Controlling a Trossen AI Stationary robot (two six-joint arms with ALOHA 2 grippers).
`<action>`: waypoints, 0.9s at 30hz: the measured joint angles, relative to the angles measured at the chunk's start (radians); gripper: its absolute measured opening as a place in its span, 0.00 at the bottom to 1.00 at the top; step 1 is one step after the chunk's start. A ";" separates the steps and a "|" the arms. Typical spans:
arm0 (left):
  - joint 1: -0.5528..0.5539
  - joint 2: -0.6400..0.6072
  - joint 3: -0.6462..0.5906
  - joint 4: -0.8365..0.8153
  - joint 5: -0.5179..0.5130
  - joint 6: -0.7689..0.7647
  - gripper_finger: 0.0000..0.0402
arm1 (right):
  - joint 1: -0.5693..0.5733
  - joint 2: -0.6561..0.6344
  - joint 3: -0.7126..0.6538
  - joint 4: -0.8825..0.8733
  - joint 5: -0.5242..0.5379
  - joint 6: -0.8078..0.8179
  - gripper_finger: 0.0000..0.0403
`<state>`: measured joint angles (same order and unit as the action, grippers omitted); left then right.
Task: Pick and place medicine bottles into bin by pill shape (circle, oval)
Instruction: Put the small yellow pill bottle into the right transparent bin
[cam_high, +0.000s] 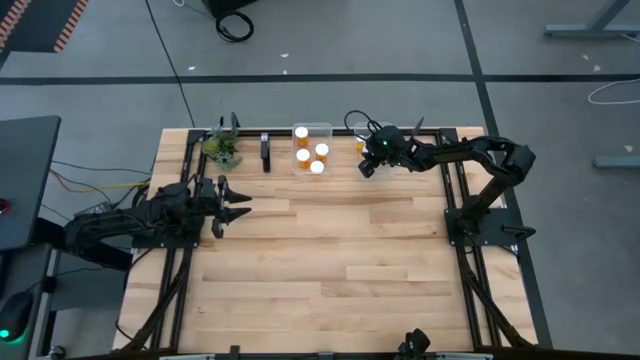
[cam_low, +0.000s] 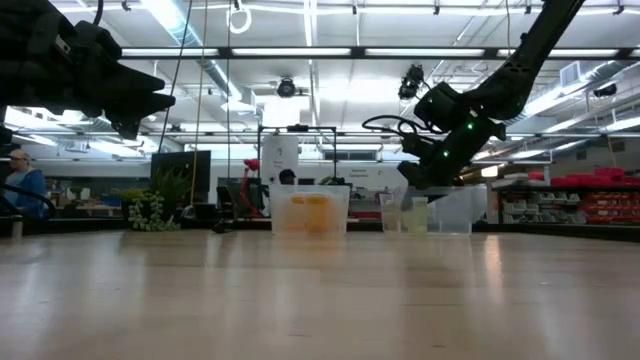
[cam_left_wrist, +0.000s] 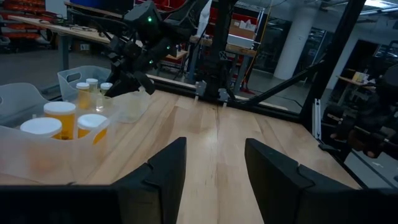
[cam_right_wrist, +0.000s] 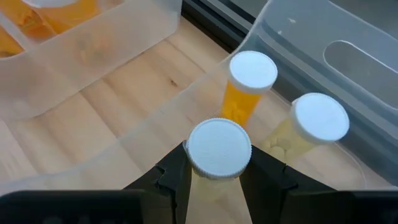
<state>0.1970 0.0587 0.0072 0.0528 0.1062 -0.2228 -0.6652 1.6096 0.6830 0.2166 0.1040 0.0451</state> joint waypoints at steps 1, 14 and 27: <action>0.000 0.000 0.000 0.000 0.000 0.000 0.43 | 0.000 0.000 0.000 -0.002 0.000 0.000 0.32; 0.000 0.000 0.000 0.000 0.000 0.000 0.43 | 0.000 0.000 0.000 -0.005 -0.001 -0.004 0.32; 0.000 0.000 0.000 0.000 0.000 0.000 0.43 | 0.000 -0.002 0.002 -0.012 -0.003 -0.003 0.50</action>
<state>0.1970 0.0587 0.0072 0.0528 0.1062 -0.2231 -0.6655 1.6081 0.6851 0.2049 0.1009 0.0416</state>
